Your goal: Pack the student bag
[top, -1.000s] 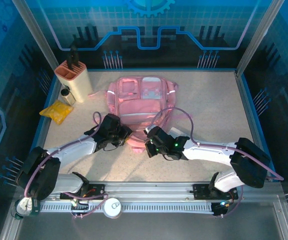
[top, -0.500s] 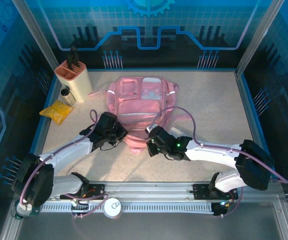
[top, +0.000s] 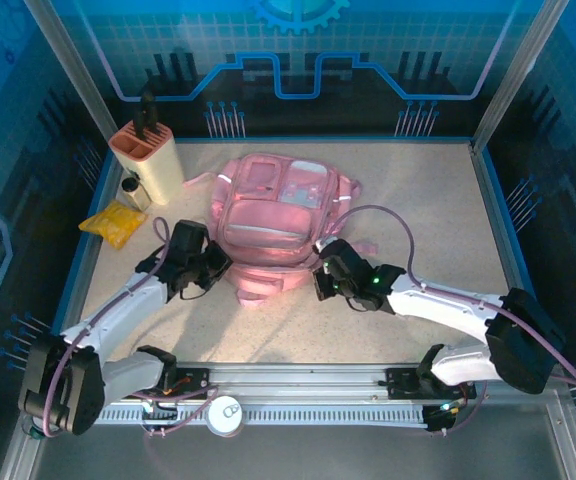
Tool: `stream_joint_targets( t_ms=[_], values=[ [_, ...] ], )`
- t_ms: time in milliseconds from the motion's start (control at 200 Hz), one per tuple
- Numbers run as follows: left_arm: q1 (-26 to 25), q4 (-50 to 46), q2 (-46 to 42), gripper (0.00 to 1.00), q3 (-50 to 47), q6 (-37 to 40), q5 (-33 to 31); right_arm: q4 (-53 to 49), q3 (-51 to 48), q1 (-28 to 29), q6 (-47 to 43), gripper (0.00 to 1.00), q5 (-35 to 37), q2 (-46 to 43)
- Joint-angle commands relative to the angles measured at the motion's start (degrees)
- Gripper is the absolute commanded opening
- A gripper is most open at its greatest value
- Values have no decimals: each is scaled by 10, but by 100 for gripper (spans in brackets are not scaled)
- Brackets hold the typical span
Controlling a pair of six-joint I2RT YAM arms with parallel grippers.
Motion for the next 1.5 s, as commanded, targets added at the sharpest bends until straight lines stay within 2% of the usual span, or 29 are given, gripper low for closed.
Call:
stream_joint_targets(
  t_ms=[0, 70, 160, 260, 295, 340, 395, 480, 580, 820, 956, 1116, 1226, 1296, 1496],
  values=[
    [43, -55, -27, 0, 32, 62, -63, -66, 12, -24, -9, 0, 29, 2],
    [65, -58, -26, 0, 35, 87, -65, -58, 27, -17, -11, 0, 20, 12],
    [102, -78, -4, 0, 53, 113, -29, -49, 48, 5, -19, 0, 4, 26],
    [107, -85, -5, 0, 65, 126, -25, -33, 59, 28, -20, 0, -18, 40],
    [108, -83, -13, 9, 62, 123, -19, -26, 59, 32, -18, 0, -25, 43],
    [106, -82, -24, 25, 57, 113, -4, -17, 58, 35, -14, 0, -31, 46],
    [99, -71, -41, 35, 45, 86, 18, -14, 57, 38, -7, 0, -35, 50],
    [52, -36, -84, 46, 11, 22, 24, -9, 51, 38, 0, 0, -37, 51],
    [-39, 4, -120, 57, -22, -55, -8, -2, 39, 38, 3, 0, -32, 49],
    [-226, 81, -49, 74, -22, -175, -73, 7, 24, 38, 6, 0, -33, 48],
    [-274, 128, 18, 80, -4, -237, -97, 12, 23, 38, 6, 0, -40, 47],
    [-291, 157, 104, 87, 23, -286, -101, 20, 18, 38, 7, 0, -37, 45],
    [-290, 168, 141, 86, 25, -300, -140, 25, 16, 39, 6, 0, -40, 44],
    [-288, 161, 156, 80, 31, -300, -160, 23, 16, 39, 6, 0, -40, 46],
    [-284, 126, 177, 50, 36, -292, -185, 22, 19, 40, 4, 0, -31, 48]
  ],
)
